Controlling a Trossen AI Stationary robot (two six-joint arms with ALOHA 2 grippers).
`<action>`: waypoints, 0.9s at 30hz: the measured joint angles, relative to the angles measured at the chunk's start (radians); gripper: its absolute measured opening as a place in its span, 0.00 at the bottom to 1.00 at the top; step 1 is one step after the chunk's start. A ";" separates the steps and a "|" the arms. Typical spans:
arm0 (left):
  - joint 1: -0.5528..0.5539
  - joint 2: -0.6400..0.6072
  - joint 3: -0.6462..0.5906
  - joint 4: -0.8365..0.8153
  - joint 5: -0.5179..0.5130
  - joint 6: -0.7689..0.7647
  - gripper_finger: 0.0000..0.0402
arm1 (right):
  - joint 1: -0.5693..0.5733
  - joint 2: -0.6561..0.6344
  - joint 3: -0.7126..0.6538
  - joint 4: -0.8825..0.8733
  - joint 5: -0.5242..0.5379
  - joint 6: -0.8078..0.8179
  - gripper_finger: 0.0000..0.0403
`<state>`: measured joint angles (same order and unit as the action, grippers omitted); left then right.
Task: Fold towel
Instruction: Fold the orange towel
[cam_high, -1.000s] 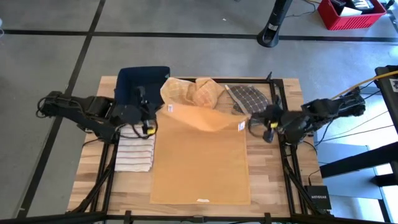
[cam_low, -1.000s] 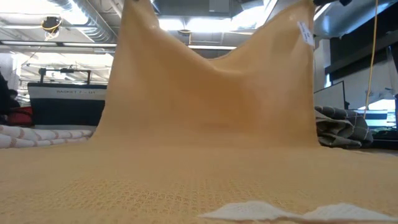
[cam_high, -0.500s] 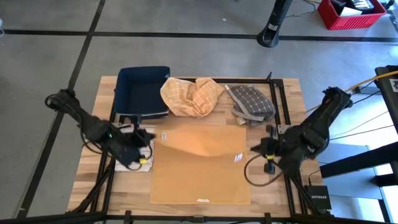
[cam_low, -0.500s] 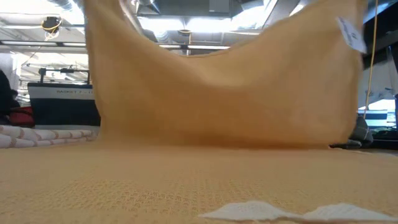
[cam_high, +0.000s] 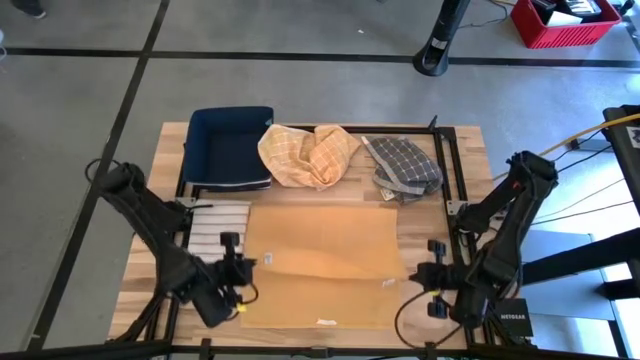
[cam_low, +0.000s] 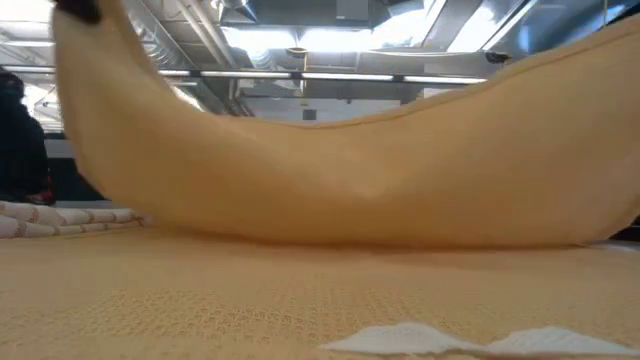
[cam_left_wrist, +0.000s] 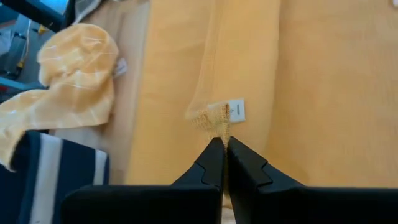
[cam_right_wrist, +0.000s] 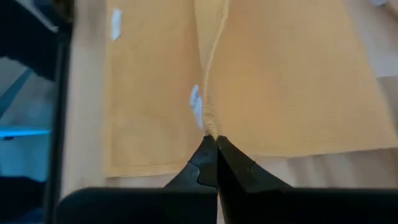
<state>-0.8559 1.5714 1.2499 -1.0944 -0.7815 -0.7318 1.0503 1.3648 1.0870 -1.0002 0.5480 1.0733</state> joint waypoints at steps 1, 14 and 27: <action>-0.009 0.019 0.000 0.004 0.000 -0.012 0.00 | 0.000 0.013 0.000 0.019 -0.012 0.000 0.00; -0.105 0.154 0.000 0.025 0.042 -0.184 0.00 | -0.001 0.158 0.000 0.128 -0.170 -0.004 0.00; -0.165 0.162 0.000 0.163 0.130 -0.151 0.00 | -0.001 0.228 0.000 0.231 -0.195 -0.007 0.00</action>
<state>-1.0209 1.7336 1.2503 -0.9312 -0.6519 -0.8828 1.0492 1.5925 1.0866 -0.7690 0.3525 1.0658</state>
